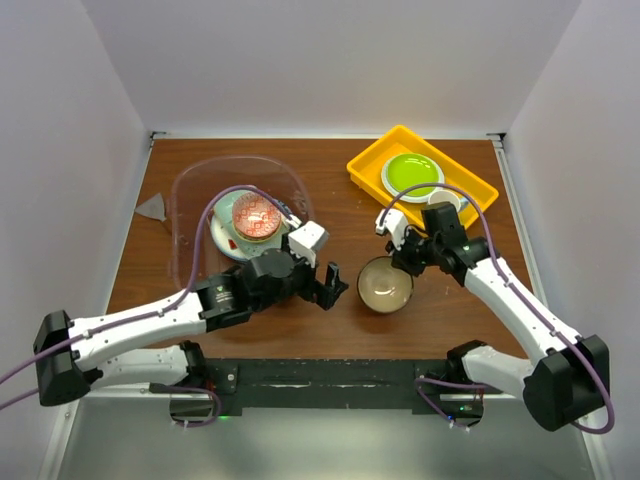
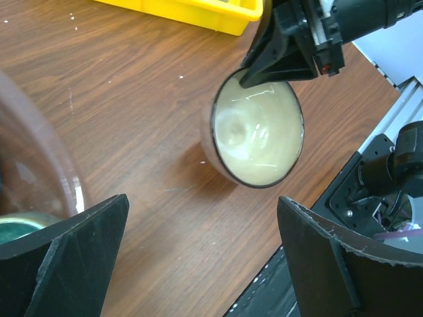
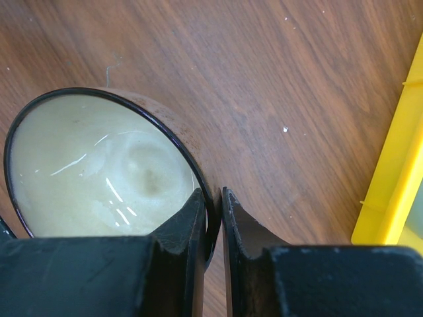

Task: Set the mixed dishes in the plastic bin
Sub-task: Pick up the bowl from the center of the board.

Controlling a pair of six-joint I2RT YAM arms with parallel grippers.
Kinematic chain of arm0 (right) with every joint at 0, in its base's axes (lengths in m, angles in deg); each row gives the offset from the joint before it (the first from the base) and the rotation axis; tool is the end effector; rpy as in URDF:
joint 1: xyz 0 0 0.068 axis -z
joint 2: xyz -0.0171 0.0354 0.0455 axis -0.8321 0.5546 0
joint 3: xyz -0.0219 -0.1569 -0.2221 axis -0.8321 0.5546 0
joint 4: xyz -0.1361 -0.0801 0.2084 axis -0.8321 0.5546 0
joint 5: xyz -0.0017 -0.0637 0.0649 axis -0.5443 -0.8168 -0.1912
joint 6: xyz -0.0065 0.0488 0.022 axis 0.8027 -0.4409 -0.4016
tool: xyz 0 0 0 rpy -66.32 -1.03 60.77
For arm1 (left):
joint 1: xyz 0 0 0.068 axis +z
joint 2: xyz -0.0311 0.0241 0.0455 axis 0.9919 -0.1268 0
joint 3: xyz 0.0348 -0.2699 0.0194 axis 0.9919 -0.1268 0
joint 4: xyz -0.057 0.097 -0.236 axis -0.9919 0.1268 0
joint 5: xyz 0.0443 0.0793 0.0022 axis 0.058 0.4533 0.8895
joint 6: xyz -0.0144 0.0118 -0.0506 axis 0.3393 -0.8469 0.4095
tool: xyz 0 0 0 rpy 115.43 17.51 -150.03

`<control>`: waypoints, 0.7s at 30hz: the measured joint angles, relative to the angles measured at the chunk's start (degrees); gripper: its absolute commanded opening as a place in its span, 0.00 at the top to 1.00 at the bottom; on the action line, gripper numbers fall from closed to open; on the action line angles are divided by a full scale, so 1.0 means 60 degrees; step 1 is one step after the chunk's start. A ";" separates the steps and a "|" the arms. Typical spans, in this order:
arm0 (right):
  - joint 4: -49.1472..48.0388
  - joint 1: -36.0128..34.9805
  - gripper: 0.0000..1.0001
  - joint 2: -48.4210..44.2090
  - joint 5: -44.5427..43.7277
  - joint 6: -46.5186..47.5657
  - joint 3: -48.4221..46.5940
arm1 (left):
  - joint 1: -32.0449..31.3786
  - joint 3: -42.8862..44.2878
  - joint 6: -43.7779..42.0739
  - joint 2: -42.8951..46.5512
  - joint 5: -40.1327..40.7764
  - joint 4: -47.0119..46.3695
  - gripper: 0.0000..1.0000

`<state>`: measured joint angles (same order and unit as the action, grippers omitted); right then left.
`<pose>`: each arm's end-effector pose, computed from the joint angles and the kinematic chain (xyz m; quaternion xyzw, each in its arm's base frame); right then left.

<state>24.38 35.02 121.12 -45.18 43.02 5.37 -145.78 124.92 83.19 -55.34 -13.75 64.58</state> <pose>0.2049 0.0934 0.2588 -0.4701 0.7979 0.1360 0.3521 0.1153 -0.2095 0.3011 0.2091 0.8004 -0.3211 0.4611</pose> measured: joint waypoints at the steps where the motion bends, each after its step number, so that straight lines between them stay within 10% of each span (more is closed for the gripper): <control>1: 0.0000 0.0007 1.00 -0.0026 0.0004 0.0000 0.0000 | -0.0211 0.0124 0.0044 -0.0164 0.0240 0.0007 0.00; 21: -0.0007 0.0361 1.00 -0.0331 0.0117 -0.0295 0.0000 | -0.2065 0.1698 0.0976 -0.3453 0.3198 -0.0386 0.03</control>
<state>24.34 37.18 119.13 -44.48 41.25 5.37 -158.17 135.10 89.05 -76.06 5.44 62.27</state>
